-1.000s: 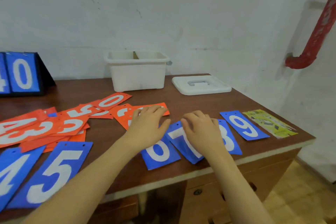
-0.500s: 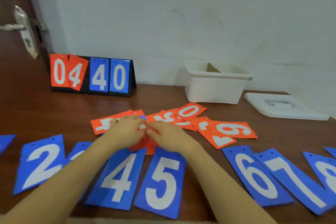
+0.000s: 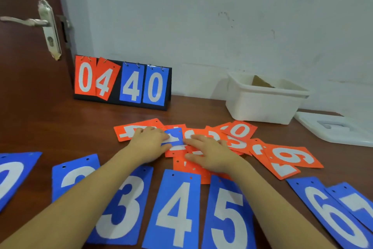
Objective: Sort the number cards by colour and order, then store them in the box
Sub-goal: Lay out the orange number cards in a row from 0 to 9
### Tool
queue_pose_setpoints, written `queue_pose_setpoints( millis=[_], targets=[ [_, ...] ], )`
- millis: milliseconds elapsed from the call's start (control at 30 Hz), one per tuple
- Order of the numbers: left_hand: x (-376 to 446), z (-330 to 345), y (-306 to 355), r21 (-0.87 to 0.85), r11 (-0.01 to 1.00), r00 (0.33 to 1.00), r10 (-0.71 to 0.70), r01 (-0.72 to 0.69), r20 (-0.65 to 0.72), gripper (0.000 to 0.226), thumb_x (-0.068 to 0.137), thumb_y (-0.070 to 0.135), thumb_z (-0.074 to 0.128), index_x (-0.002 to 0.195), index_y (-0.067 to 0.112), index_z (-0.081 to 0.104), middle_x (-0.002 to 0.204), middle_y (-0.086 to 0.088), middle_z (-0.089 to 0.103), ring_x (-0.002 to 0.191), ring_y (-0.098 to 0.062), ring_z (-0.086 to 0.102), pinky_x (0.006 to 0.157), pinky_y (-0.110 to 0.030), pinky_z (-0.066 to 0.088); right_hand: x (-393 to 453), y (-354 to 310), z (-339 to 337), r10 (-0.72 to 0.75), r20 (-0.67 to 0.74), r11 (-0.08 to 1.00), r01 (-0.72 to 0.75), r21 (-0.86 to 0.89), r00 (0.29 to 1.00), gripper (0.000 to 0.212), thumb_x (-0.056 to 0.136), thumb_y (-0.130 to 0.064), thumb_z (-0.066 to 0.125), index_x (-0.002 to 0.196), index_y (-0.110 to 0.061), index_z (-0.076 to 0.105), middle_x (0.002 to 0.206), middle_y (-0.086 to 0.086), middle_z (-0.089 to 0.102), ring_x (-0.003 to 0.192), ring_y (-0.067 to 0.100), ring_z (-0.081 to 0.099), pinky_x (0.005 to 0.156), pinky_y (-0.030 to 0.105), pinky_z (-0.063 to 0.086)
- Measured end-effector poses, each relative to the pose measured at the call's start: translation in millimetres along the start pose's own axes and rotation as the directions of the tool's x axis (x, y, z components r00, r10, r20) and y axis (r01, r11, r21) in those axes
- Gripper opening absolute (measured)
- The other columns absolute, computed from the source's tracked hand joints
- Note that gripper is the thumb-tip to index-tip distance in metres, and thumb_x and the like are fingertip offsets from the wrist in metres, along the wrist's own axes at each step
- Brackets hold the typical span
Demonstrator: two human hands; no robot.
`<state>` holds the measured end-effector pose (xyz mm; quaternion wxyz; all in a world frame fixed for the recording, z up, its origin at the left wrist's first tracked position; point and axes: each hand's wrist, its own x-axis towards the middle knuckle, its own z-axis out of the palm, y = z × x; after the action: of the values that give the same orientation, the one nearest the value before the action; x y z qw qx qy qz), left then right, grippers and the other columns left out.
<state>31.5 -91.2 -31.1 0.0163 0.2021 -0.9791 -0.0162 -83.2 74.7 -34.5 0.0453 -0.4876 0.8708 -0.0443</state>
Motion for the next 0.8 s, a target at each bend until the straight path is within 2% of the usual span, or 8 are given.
queue_pose_setpoints(
  millis=[67,133,233,367,433,567,633,800],
  targets=[
    [2.3,-0.3,0.4,0.040,0.998,0.998,0.042,-0.041,-0.041,0.041,0.095,0.044,0.036,0.131,0.029,0.048,0.140,0.002,0.045,0.130,-0.019,0.035,0.109,-0.040,0.021,1.0,0.7,-2.2,0.013,0.084,0.999,-0.009,-0.041,0.996,0.053,0.094,-0.058,0.030,0.144,-0.043,0.023,0.157,-0.007,0.017,0.144,0.021,0.015,0.113,0.053,0.006],
    [3.7,0.0,1.3,0.045,0.998,0.995,0.047,-0.044,-0.083,0.037,0.097,0.040,0.033,0.123,0.025,0.056,0.130,-0.001,0.054,0.121,-0.020,0.045,0.106,-0.038,0.026,1.4,12.0,-3.5,0.116,0.034,0.988,-0.112,-0.105,0.993,0.051,0.096,-0.056,0.027,0.144,-0.041,0.024,0.157,-0.004,0.018,0.144,0.023,0.014,0.113,0.052,0.005],
    [4.5,-1.5,4.5,-0.120,0.993,0.977,-0.037,0.012,-0.211,0.033,0.098,0.033,0.035,0.106,0.016,0.062,0.109,-0.005,0.063,0.099,-0.021,0.056,0.090,-0.034,0.041,-0.6,25.3,-3.4,0.240,-0.057,0.961,-0.246,-0.128,0.969,0.044,0.098,-0.048,0.026,0.141,-0.038,0.031,0.154,0.002,0.023,0.142,0.025,0.019,0.112,0.051,0.010],
    [2.4,-7.6,10.6,-0.335,0.942,0.894,-0.159,0.011,-0.418,0.028,0.096,0.029,0.042,0.106,0.014,0.064,0.104,-0.003,0.063,0.093,-0.017,0.058,0.081,-0.028,0.047,-3.8,18.4,-5.3,0.150,-0.122,0.988,-0.153,-0.012,0.981,0.048,0.095,-0.052,0.033,0.140,-0.037,0.032,0.151,-0.003,0.028,0.139,0.021,0.024,0.111,0.049,0.011],
    [-2.8,-10.7,15.7,-0.356,0.934,0.877,-0.138,-0.040,-0.460,0.026,0.096,0.027,0.043,0.107,0.015,0.063,0.104,-0.002,0.061,0.094,-0.015,0.057,0.079,-0.025,0.045,-9.8,14.8,-8.1,0.090,-0.076,0.996,-0.088,0.026,0.993,0.054,0.090,-0.060,0.039,0.138,-0.038,0.036,0.147,-0.006,0.033,0.137,0.019,0.028,0.111,0.049,0.011],
    [-17.5,-9.3,31.6,-0.264,0.953,0.935,0.051,-0.150,-0.350,0.026,0.095,0.031,0.045,0.101,0.017,0.066,0.099,-0.002,0.065,0.089,-0.015,0.057,0.076,-0.029,0.048,-27.7,27.0,-7.7,0.148,-0.085,0.983,-0.156,-0.099,0.985,0.058,0.088,-0.064,0.037,0.139,-0.036,0.037,0.149,-0.008,0.032,0.138,0.019,0.025,0.111,0.051,0.010],
    [-21.1,-3.8,41.9,-0.259,0.950,0.963,0.111,-0.176,-0.247,0.029,0.092,0.038,0.047,0.100,0.019,0.068,0.100,0.000,0.066,0.090,-0.015,0.058,0.077,-0.031,0.050,-35.5,34.7,-6.5,0.195,-0.085,0.978,-0.201,-0.057,0.977,0.054,0.090,-0.063,0.035,0.138,-0.037,0.038,0.149,-0.009,0.032,0.138,0.019,0.025,0.112,0.052,0.009],
    [-14.6,4.9,51.0,-0.397,0.912,0.992,0.057,-0.099,-0.115,0.035,0.092,0.044,0.046,0.114,0.022,0.060,0.121,0.001,0.056,0.113,-0.018,0.049,0.099,-0.039,0.039,-45.2,38.1,-8.5,0.236,-0.065,0.969,-0.230,0.093,0.970,0.051,0.091,-0.060,0.038,0.136,-0.037,0.041,0.149,-0.009,0.034,0.138,0.018,0.026,0.112,0.050,0.007]
  ],
)
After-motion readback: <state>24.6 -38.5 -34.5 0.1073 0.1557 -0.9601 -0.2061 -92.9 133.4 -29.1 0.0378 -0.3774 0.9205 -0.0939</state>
